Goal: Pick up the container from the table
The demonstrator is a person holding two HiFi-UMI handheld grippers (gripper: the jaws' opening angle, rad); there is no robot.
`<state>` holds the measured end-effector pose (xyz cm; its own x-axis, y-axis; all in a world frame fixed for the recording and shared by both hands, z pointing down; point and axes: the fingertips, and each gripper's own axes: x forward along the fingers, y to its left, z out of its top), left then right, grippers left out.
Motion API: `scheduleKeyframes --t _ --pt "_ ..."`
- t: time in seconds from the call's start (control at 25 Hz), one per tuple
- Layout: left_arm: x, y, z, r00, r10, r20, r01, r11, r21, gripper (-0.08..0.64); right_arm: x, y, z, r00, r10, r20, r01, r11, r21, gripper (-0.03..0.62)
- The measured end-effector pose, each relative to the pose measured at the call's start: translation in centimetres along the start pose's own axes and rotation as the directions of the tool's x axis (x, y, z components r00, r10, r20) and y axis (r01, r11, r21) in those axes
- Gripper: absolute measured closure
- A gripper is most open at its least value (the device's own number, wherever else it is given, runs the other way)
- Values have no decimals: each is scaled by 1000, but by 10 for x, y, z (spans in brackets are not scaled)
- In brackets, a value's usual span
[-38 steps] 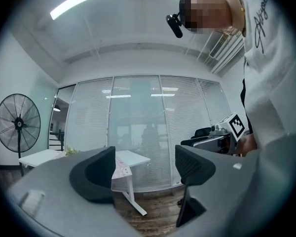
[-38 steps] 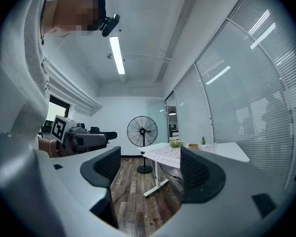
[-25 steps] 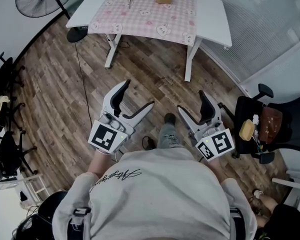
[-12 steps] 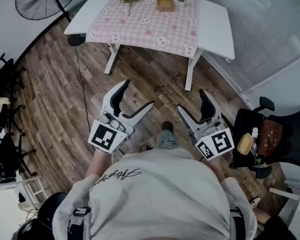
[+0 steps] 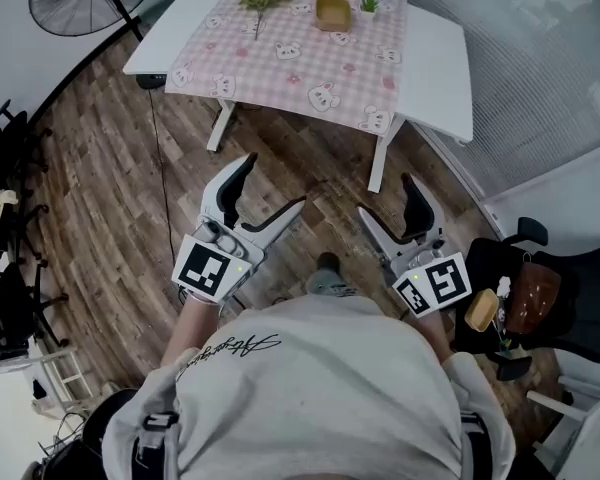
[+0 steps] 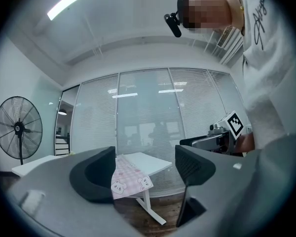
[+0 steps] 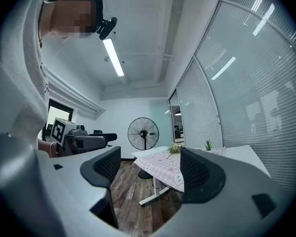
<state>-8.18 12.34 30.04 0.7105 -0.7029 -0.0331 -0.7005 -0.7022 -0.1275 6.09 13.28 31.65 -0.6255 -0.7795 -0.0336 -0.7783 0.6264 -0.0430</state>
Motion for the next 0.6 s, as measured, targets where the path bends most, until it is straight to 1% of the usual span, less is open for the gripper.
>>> scheduleKeyframes --t 0.24,0.36,0.48,0.6 --pt "35 13 -2 1000 14 3 -14 1000 -9 196 20 -36 4 1000 20 0 -20 1000 1 232" --pt "54 18 -5 1000 26 -18 -26 1000 1 196 28 -53 4 999 33 -1 -33 999 -1 232" --pt "74 21 -3 999 35 16 -35 999 -4 196 33 -72 3 999 44 -6 -44 999 -4 232" --pt "91 25 -5 998 52 19 -52 999 -7 196 38 -91 2 999 48 -5 -48 999 -6 232"
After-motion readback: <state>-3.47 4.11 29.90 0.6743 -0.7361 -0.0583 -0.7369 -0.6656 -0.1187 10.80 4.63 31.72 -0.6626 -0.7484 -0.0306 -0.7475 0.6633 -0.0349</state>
